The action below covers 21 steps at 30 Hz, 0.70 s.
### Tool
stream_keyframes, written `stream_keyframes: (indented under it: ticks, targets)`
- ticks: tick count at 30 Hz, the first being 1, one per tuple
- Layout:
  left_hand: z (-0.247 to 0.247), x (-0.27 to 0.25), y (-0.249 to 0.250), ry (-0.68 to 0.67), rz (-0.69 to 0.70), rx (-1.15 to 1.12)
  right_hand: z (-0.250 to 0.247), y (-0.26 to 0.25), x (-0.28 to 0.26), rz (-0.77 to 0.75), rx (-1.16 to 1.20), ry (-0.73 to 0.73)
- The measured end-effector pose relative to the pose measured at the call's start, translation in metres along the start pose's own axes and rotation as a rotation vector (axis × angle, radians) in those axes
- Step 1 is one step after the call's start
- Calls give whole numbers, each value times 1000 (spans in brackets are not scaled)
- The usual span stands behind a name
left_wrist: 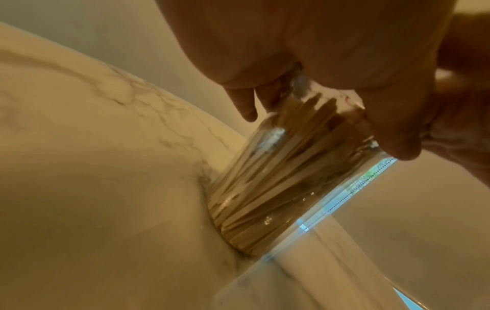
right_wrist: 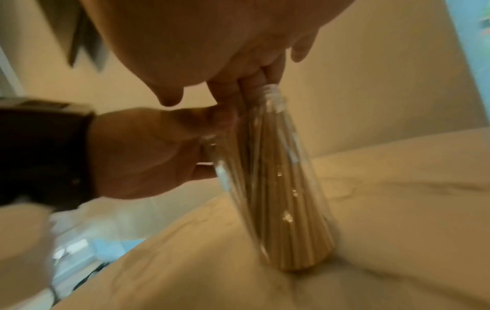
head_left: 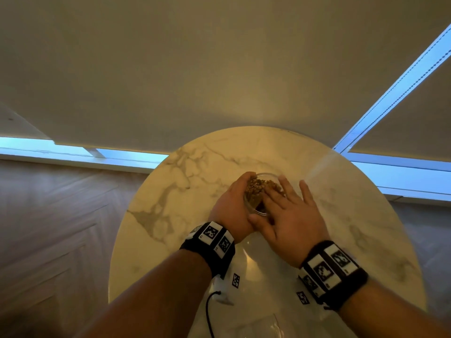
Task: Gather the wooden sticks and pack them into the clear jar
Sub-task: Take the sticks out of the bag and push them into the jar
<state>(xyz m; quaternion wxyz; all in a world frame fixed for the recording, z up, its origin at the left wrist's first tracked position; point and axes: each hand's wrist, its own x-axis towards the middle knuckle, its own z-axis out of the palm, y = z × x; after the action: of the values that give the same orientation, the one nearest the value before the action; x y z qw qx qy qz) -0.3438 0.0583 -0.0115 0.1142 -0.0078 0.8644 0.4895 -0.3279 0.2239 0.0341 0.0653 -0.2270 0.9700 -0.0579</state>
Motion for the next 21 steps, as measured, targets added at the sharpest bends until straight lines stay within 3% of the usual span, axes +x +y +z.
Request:
stream_keyframes:
  ticks: [4, 15, 19, 21]
  targets:
    - [-1, 2, -1, -33, -4, 6, -1, -11, 1, -97, 21, -16]
    - [-3, -7, 7, -23, 28, 4, -9, -7, 14, 10, -39, -120]
    - [-4, -7, 9, -21, -2, 11, -20, -7, 1, 59, -42, 129]
    - [-3, -8, 8, 0, 2, -16, -16, -1, 0, 51, -92, 123]
